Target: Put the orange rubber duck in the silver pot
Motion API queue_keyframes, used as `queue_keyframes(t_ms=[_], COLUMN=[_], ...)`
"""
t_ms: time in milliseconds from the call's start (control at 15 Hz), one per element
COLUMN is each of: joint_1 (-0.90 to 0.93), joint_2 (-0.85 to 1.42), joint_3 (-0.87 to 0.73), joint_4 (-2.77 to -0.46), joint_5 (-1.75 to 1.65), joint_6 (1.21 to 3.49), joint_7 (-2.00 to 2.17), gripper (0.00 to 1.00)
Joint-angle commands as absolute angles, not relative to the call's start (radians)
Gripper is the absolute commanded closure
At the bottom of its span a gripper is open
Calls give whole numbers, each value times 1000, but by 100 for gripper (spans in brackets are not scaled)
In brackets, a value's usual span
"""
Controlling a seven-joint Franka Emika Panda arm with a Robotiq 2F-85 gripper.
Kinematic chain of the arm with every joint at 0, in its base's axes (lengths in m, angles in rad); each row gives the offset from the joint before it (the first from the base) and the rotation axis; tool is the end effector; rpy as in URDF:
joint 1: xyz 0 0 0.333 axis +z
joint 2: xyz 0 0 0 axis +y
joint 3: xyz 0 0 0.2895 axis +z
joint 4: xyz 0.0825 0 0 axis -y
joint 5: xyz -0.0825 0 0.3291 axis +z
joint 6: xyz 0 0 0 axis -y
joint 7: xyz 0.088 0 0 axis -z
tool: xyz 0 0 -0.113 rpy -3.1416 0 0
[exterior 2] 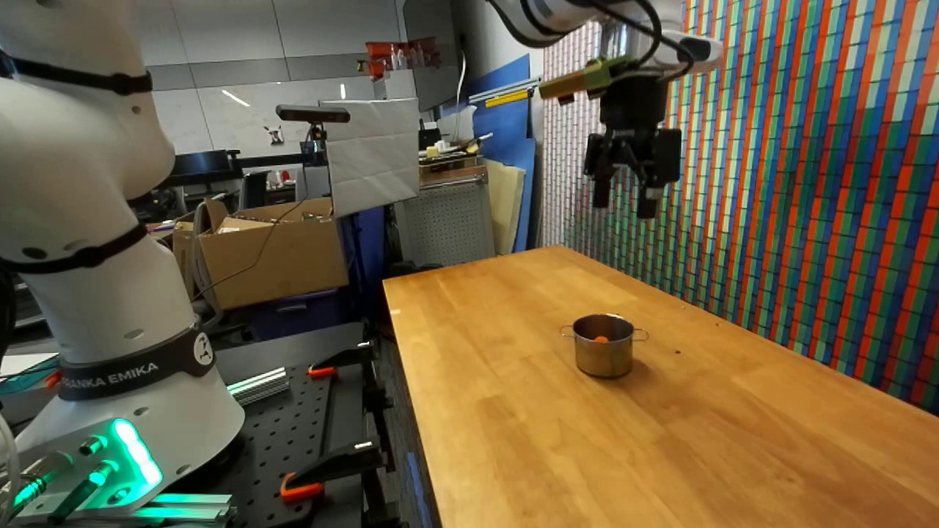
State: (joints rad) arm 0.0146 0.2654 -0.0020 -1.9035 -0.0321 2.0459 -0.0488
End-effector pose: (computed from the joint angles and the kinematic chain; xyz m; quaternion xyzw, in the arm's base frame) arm 0.5474 0.0050 0.3507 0.9973 0.0389 -0.0617 0.0129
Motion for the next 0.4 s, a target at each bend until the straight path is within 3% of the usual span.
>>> queue_keyframes(t_ms=[0,67,333], joint_1=[-25,-11,-29], joint_2=[186,215,185], joint_3=[-30,-16,-28], joint_4=[-1875,-1893,-1890], joint_5=[-48,-35,-35], joint_6=[1848,1932,1871], joint_7=[-82,-61,-72], gripper=[0,0,0])
